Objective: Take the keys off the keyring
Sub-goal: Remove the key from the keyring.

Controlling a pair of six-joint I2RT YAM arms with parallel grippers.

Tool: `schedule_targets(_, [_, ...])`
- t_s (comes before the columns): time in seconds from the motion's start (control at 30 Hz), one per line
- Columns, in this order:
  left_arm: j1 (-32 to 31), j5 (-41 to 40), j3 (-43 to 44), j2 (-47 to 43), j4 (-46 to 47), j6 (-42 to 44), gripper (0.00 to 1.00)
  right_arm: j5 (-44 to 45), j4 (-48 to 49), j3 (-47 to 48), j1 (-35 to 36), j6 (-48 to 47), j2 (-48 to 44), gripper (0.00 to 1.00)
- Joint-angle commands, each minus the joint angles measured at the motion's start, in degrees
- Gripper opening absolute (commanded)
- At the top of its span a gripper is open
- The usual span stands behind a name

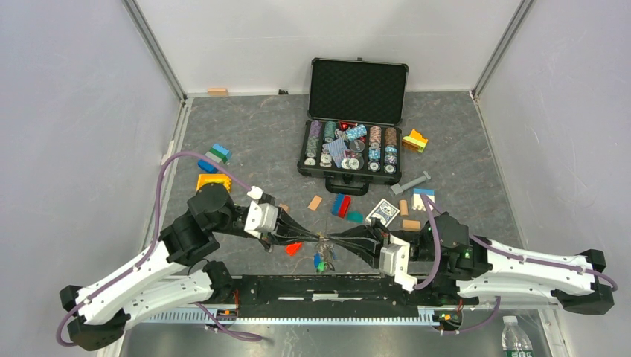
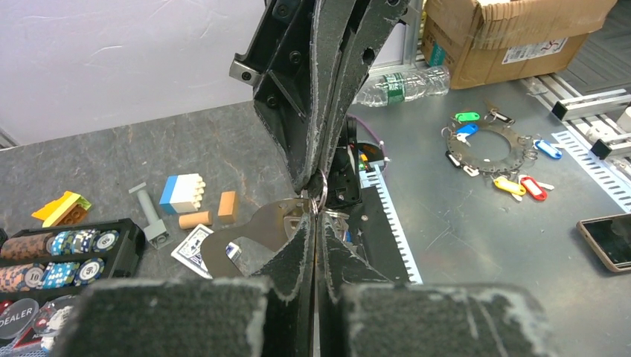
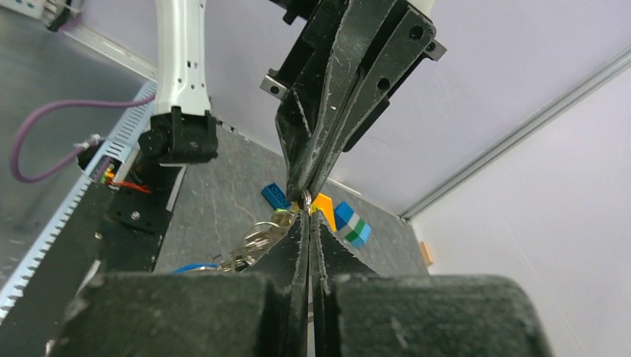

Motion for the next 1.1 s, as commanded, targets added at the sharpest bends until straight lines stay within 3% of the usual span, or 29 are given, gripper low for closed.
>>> schedule_targets(0.0, [-0.1,-0.5,3.0,0.2,-2.7,3.2,0.03,4.4,-4.7,4.6,-0.1,-5.4,-0.9,0.0])
schedule_targets(0.43, [0.0,-4.0,6.8,1.1,-9.7,6.6,0.02,4.2,-12.9,9.5,-0.1,-11.1,0.6,0.0])
schedule_targets(0.73, [0.0,-4.6,6.0,1.2,-10.5,6.0,0.05,1.2,-11.8,8.3,-0.1,-17.2,-0.3,0.0])
schedule_targets(1.07, [-0.1,-5.2,3.3,-1.3,-5.4,3.9,0.04,-1.9,9.5,-1.3,0.0,-10.7,-6.2,0.0])
